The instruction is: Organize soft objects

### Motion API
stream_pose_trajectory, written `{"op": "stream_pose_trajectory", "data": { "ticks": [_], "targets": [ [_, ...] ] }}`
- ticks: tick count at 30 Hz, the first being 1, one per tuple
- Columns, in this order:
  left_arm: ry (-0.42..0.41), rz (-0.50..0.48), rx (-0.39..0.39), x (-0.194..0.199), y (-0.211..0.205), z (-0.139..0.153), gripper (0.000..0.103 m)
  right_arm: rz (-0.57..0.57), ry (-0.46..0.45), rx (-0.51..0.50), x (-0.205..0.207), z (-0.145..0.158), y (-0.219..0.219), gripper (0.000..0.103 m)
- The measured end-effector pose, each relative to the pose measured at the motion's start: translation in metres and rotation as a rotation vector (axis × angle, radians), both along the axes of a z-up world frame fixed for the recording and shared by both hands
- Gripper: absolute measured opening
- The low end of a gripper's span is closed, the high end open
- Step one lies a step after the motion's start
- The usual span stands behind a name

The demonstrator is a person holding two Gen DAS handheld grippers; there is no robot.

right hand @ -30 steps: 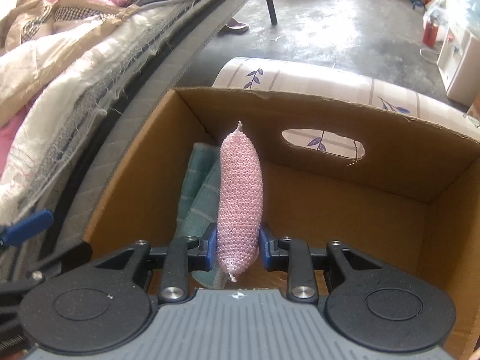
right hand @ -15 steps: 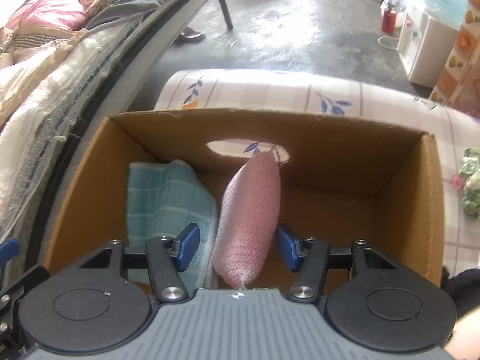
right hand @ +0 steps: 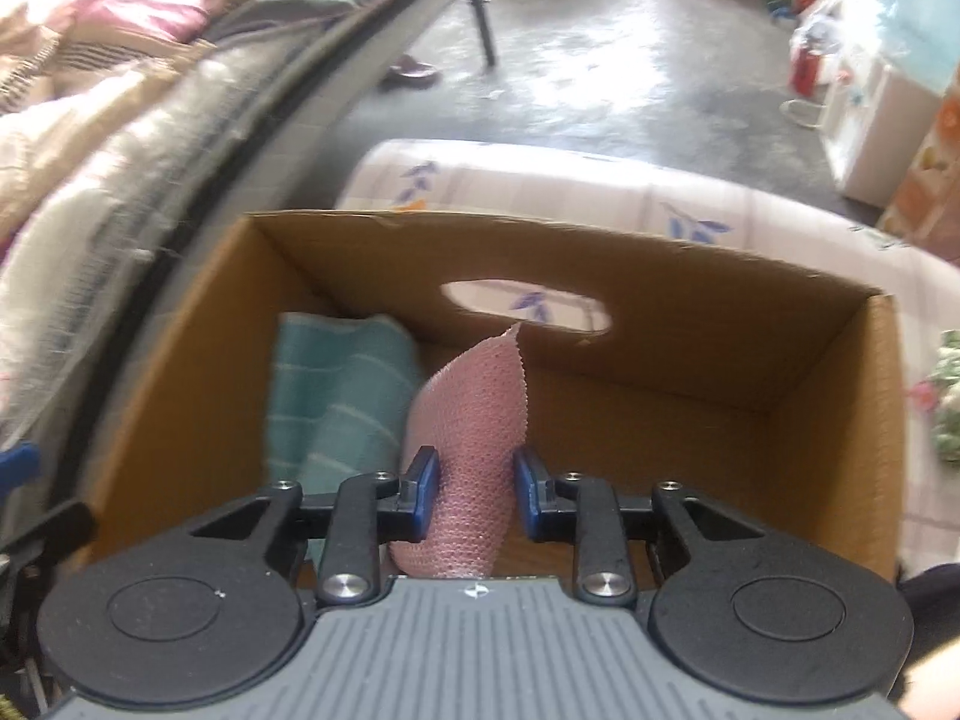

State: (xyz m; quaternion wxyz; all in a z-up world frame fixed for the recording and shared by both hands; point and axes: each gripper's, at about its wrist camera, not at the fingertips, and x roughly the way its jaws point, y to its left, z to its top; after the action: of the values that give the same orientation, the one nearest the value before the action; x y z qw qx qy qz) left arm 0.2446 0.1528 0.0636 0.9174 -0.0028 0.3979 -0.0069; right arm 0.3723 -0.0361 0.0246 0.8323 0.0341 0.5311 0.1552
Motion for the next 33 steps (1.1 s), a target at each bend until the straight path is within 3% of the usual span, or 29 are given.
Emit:
{"op": "stream_pose_trajectory", "data": {
  "ticks": [3,9,10,11,13,15,19,24,27,33],
  "targets": [
    [0.000,-0.003,-0.003,0.000,-0.002,0.000,0.068,0.002,0.026,0.036,0.002,-0.008,-0.001,0.029],
    [0.005,-0.008,-0.015,-0.001,-0.005,0.000,0.069,-0.002,0.006,-0.102,0.000,-0.013,0.006,0.033],
    [0.001,-0.006,-0.018,-0.002,-0.005,0.001,0.070,-0.004,0.002,-0.115,-0.001,-0.012,0.006,0.041],
    [-0.002,-0.002,-0.019,-0.003,-0.005,0.003,0.071,-0.006,-0.009,-0.111,-0.003,-0.009,0.004,0.058],
    [-0.012,0.006,-0.024,-0.005,-0.004,0.006,0.074,0.005,-0.054,-0.094,-0.010,0.001,0.001,0.072],
    [-0.025,0.013,-0.032,-0.009,-0.005,0.011,0.077,0.013,-0.093,-0.083,-0.018,0.011,-0.002,0.073],
    [-0.059,0.015,-0.045,-0.020,-0.009,0.024,0.082,0.019,-0.148,0.037,-0.037,0.038,-0.021,0.073],
    [-0.152,-0.010,-0.045,-0.046,-0.021,0.044,0.096,0.059,-0.254,0.182,-0.079,0.078,-0.050,0.073],
    [-0.208,-0.003,-0.036,-0.066,-0.027,0.057,0.097,0.092,-0.332,0.252,-0.114,0.102,-0.066,0.074],
    [-0.261,-0.002,-0.146,-0.109,-0.026,0.081,0.101,0.142,-0.485,0.384,-0.201,0.153,-0.107,0.090]
  ]
}}
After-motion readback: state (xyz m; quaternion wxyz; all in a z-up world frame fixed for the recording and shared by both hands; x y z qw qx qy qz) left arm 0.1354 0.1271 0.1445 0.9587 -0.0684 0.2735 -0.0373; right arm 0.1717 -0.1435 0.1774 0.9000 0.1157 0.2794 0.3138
